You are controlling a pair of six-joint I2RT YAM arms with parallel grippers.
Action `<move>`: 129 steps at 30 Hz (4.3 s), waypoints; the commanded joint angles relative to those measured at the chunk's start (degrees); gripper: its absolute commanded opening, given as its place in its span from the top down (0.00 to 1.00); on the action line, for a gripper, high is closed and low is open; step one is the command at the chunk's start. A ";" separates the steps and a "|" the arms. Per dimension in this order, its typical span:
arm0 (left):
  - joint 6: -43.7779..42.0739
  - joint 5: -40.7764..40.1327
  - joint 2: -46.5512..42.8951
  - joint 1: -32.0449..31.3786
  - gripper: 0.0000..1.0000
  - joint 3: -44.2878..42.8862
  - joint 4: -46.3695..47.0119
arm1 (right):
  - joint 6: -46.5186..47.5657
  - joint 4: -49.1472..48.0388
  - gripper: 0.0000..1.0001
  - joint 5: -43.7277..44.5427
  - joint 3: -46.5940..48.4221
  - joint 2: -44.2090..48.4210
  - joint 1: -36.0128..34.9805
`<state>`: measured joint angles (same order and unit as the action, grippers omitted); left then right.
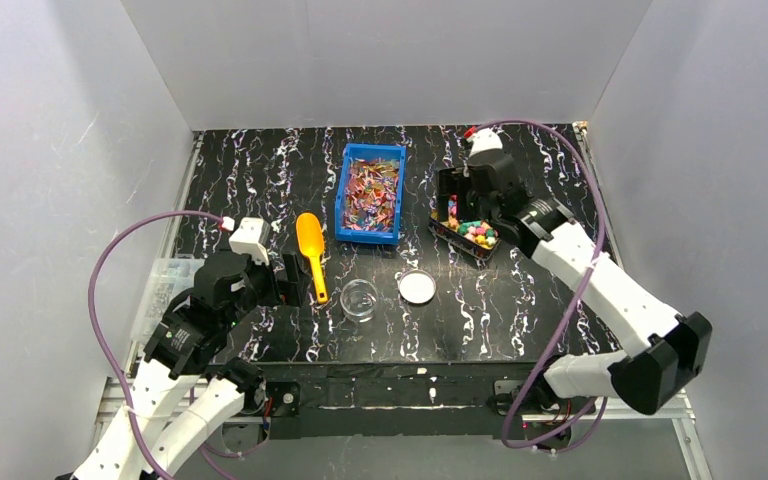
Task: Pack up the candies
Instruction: Adjust the storage box at the center of the board.
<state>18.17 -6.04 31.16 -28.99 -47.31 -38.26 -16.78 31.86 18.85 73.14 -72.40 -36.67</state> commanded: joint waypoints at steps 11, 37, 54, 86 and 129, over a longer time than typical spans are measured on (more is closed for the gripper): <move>0.21 -2.61 -1.14 -0.19 0.01 0.29 -1.73 | -5.07 -2.45 0.10 7.62 13.34 -17.95 -5.64; 0.20 -3.21 -1.39 -0.19 0.01 0.20 -2.39 | -10.03 3.90 0.44 11.84 38.53 -47.52 -4.42; 0.11 -3.61 -1.63 -0.19 0.01 0.11 -2.48 | -8.87 3.92 0.74 8.31 38.92 -51.18 -3.85; -0.06 -3.88 -1.54 -0.20 0.01 0.11 -2.43 | 3.42 -1.56 0.99 -5.91 33.99 -45.57 -5.88; 0.02 -4.07 -2.37 -0.23 0.01 0.20 -2.61 | -16.78 2.89 0.26 17.55 16.72 -27.25 1.30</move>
<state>18.09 -9.02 29.39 -28.99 -47.31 -39.97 -27.20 34.68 33.45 90.54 -99.22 -36.97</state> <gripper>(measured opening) 0.993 0.735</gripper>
